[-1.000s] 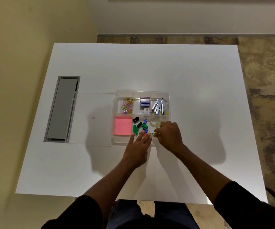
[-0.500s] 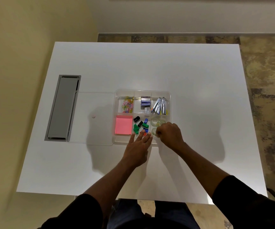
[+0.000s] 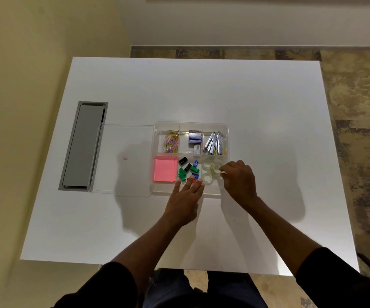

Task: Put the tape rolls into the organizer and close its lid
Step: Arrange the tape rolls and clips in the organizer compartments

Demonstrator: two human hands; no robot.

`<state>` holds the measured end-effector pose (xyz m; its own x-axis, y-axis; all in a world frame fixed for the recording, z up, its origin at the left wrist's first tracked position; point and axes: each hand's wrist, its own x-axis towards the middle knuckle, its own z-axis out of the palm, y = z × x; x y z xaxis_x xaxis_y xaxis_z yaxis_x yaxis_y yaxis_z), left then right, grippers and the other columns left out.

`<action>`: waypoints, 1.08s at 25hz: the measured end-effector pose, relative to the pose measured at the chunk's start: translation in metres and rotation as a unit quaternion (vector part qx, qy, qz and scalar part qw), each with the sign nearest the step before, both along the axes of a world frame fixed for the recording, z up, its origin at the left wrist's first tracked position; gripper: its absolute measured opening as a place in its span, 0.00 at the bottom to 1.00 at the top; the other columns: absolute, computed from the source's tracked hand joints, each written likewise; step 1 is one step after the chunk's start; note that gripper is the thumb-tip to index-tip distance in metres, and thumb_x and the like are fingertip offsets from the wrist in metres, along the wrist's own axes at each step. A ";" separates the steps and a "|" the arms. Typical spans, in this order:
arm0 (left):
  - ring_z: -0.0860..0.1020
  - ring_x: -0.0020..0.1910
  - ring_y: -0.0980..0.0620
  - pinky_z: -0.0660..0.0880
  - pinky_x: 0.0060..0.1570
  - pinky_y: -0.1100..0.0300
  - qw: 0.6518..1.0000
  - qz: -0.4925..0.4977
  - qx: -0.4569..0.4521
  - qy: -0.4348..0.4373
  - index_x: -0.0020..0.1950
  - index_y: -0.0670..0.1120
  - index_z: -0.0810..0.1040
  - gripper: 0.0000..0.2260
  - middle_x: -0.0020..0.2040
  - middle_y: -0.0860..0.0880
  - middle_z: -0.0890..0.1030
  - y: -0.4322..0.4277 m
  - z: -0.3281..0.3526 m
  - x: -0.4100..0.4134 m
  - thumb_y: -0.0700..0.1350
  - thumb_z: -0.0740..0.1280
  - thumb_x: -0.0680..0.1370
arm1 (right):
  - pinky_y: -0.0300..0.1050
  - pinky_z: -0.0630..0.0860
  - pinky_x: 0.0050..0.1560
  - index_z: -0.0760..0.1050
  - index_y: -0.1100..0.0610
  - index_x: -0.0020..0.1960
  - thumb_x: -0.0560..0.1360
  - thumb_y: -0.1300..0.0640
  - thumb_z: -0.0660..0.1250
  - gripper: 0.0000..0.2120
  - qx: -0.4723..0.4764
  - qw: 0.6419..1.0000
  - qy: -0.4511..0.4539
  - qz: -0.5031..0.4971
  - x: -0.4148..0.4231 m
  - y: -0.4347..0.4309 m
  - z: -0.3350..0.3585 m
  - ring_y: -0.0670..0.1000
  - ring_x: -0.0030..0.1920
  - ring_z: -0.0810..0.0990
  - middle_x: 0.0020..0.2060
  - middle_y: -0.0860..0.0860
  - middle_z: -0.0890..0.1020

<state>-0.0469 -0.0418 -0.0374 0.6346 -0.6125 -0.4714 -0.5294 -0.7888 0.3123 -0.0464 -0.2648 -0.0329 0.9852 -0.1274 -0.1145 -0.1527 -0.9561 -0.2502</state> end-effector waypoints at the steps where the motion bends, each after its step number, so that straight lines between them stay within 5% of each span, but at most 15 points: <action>1: 0.45 0.89 0.45 0.45 0.86 0.34 1.000 0.000 0.000 -0.001 0.88 0.49 0.52 0.35 0.89 0.48 0.52 0.000 0.000 0.000 0.44 0.66 0.85 | 0.50 0.81 0.45 0.88 0.57 0.55 0.77 0.60 0.77 0.07 -0.002 1.000 -0.002 -0.001 0.002 -0.001 0.000 0.57 0.48 0.85 0.51 0.54 0.90; 7: 0.44 0.89 0.44 0.43 0.85 0.35 1.000 -0.002 0.001 -0.002 0.88 0.50 0.52 0.34 0.89 0.49 0.51 0.000 0.002 0.001 0.44 0.65 0.85 | 0.50 0.75 0.53 0.80 0.57 0.67 0.81 0.56 0.72 0.15 -0.096 0.991 0.065 0.064 0.019 0.003 -0.001 0.56 0.57 0.81 0.60 0.54 0.86; 16: 0.44 0.89 0.44 0.43 0.85 0.36 1.000 -0.002 0.004 -0.001 0.88 0.49 0.52 0.34 0.90 0.48 0.51 -0.001 0.006 0.000 0.44 0.65 0.86 | 0.50 0.74 0.56 0.77 0.57 0.68 0.85 0.58 0.61 0.14 -0.138 0.982 0.089 0.092 0.020 0.005 -0.005 0.56 0.57 0.79 0.60 0.54 0.85; 24: 0.44 0.89 0.44 0.44 0.86 0.35 1.000 0.004 0.001 0.004 0.88 0.49 0.52 0.34 0.90 0.48 0.51 -0.001 0.007 0.000 0.44 0.65 0.85 | 0.51 0.75 0.59 0.74 0.56 0.72 0.82 0.50 0.67 0.20 -0.126 0.982 0.112 0.087 0.020 0.007 -0.002 0.57 0.61 0.80 0.65 0.55 0.82; 27: 0.44 0.89 0.44 0.46 0.86 0.34 1.000 0.010 -0.003 0.010 0.88 0.49 0.52 0.34 0.90 0.49 0.51 -0.001 0.005 -0.001 0.44 0.65 0.85 | 0.51 0.74 0.58 0.75 0.57 0.70 0.84 0.55 0.64 0.16 -0.134 0.983 0.102 0.079 0.020 0.009 -0.005 0.57 0.60 0.79 0.64 0.55 0.82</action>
